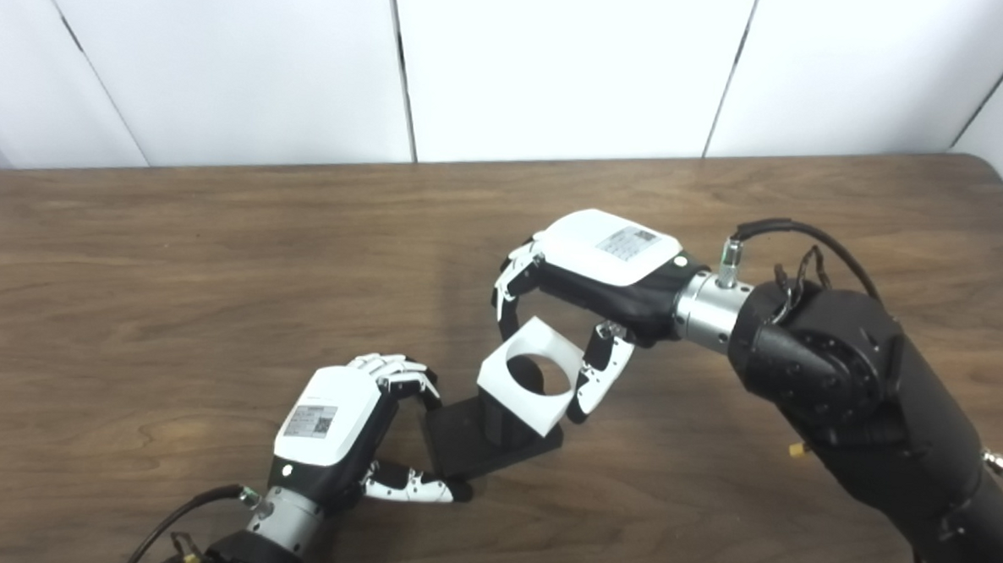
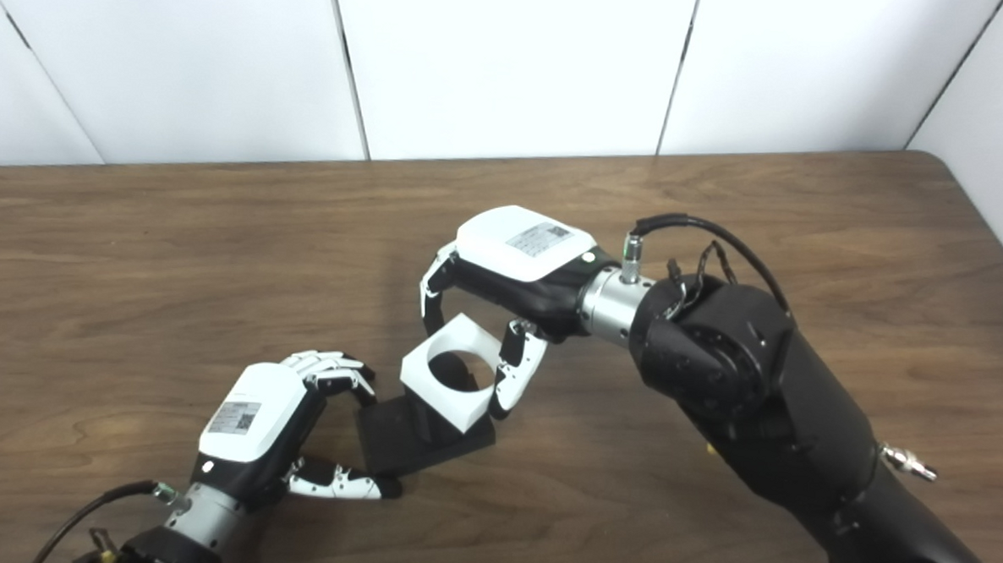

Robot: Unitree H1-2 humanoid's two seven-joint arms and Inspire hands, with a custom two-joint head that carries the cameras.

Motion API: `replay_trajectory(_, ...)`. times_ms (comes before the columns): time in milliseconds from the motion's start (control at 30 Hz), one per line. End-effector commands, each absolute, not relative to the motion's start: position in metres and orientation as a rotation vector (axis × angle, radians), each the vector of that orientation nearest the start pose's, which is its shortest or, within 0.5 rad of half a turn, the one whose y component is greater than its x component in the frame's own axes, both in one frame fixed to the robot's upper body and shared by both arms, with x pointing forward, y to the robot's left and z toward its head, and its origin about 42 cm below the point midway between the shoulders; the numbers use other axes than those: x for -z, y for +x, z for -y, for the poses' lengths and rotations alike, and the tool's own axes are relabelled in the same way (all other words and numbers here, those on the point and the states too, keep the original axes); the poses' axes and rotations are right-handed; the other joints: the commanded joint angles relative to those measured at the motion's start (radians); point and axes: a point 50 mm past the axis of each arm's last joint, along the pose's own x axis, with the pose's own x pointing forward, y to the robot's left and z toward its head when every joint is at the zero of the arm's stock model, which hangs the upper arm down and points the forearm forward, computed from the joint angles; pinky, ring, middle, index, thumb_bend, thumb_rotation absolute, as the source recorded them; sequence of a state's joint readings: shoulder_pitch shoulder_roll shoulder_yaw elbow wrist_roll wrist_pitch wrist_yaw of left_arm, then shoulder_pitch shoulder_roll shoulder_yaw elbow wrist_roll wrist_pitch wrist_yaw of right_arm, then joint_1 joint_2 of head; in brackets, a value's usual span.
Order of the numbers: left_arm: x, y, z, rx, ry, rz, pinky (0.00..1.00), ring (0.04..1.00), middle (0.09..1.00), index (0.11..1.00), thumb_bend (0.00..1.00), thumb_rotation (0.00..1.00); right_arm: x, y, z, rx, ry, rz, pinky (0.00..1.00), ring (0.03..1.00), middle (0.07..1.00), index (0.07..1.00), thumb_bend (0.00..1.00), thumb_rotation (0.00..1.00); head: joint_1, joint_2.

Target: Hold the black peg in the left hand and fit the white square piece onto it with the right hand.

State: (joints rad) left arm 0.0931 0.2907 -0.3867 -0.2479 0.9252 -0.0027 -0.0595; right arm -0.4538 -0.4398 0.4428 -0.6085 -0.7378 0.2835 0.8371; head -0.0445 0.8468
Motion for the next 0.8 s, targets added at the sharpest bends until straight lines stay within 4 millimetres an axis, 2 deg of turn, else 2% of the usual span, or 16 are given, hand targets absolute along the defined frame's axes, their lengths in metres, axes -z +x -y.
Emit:
replay_trajectory(0, -0.108, 0.223, -0.186, 0.472, 1.172, 0.177, 0.82, 0.792, 0.739, 0.487, 0.52, 0.05, -0.306, 0.301, 0.159, -0.752, -1.370, 0.465, 0.91, 0.858, 0.746, 0.482, 0.52, 0.13, -0.001, -0.001)
replay_trajectory(300, -0.108, 0.223, -0.185, 0.473, 1.177, 0.174, 0.82, 0.792, 0.739, 0.487, 0.52, 0.05, -0.302, 0.299, 0.151, -0.717, -1.413, 0.515, 0.87, 0.846, 0.736, 0.482, 0.53, 0.14, 0.001, 0.003)
replay_trajectory(767, -0.108, 0.223, -0.183, 0.473, 1.183, 0.173, 0.82, 0.792, 0.738, 0.487, 0.52, 0.05, -0.298, 0.291, 0.138, -0.760, -1.418, 0.500, 0.90, 0.860, 0.750, 0.483, 0.53, 0.14, 0.006, 0.005)
